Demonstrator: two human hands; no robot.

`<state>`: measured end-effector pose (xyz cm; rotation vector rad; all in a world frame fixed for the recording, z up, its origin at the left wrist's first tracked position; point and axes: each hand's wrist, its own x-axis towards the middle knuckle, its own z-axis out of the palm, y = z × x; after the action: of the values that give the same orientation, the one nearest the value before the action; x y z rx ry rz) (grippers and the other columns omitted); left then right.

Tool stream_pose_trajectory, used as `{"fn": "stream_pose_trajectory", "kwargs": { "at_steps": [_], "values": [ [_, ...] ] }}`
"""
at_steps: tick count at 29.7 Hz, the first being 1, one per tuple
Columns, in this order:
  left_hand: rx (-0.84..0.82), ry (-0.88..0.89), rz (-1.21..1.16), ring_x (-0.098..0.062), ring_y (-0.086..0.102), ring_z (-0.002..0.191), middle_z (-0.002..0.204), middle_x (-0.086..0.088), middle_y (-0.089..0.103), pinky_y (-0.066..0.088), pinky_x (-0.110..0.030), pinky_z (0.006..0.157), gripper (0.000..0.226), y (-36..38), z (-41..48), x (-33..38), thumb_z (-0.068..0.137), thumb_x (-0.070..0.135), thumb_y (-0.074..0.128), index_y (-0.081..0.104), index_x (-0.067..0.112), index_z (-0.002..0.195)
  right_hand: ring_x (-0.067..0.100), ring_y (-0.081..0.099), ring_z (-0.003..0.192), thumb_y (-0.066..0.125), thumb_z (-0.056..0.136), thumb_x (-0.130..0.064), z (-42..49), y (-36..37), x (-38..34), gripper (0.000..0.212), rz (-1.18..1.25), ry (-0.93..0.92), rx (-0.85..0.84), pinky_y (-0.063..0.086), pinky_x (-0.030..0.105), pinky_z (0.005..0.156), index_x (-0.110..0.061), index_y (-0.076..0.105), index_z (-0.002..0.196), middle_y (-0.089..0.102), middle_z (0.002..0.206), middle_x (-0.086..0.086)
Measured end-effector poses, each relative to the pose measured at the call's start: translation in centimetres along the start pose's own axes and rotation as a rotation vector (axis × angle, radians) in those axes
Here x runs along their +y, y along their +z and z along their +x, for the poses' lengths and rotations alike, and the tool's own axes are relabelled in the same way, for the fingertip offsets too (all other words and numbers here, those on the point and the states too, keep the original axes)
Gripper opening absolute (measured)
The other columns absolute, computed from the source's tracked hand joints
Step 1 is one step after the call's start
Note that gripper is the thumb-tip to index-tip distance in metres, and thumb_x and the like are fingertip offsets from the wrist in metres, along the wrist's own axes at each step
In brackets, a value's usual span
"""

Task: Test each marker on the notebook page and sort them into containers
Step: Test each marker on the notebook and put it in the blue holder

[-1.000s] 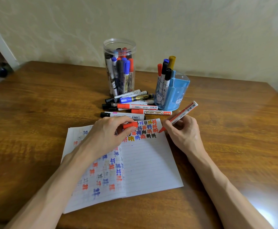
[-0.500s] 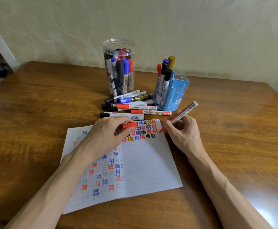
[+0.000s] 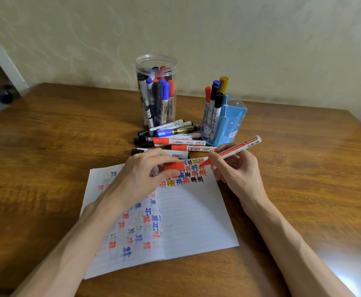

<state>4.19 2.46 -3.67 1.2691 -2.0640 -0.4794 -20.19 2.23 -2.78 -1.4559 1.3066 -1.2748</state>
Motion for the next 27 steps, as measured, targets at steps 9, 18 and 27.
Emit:
{"fn": "stream_pose_trajectory", "kwargs": {
  "at_steps": [9, 18, 27],
  "values": [
    [0.026, -0.002, -0.018, 0.002, 0.063, 0.109, 0.120, 0.012, 0.071, 0.052, -0.009, 0.081, 0.055, -0.3, -0.2, 0.4, 0.080, 0.059, 0.059, 0.073, 0.025, 0.121, 0.021, 0.064, 0.063, 0.077, 0.093, -0.024, -0.7, 0.3, -0.8, 0.022, 0.147, -0.062, -0.173, 0.053, 0.026, 0.056, -0.007, 0.068, 0.102, 0.072, 0.075, 0.004],
    [0.015, 0.012, -0.037, -0.005, 0.068, 0.086, 0.107, 0.018, 0.070, 0.057, -0.020, 0.068, 0.043, -0.3, -0.3, 0.5, 0.079, 0.057, 0.062, 0.072, 0.032, 0.113, 0.029, 0.072, 0.075, 0.075, 0.096, -0.026, -0.8, 1.0, -0.4, 0.020, 0.149, -0.031, -0.323, 0.056, 0.037, 0.061, -0.008, 0.074, 0.105, 0.075, 0.087, 0.011],
    [0.037, -0.002, -0.027, 0.001, 0.067, 0.087, 0.109, 0.020, 0.066, 0.057, -0.015, 0.072, 0.040, -0.2, -0.3, 0.5, 0.082, 0.050, 0.063, 0.069, 0.035, 0.118, 0.017, 0.057, 0.062, 0.081, 0.089, -0.031, -0.6, -0.1, -0.7, 0.020, 0.175, 0.047, -0.255, 0.044, 0.027, 0.052, -0.013, 0.072, 0.092, 0.072, 0.078, 0.003]
  ]
}}
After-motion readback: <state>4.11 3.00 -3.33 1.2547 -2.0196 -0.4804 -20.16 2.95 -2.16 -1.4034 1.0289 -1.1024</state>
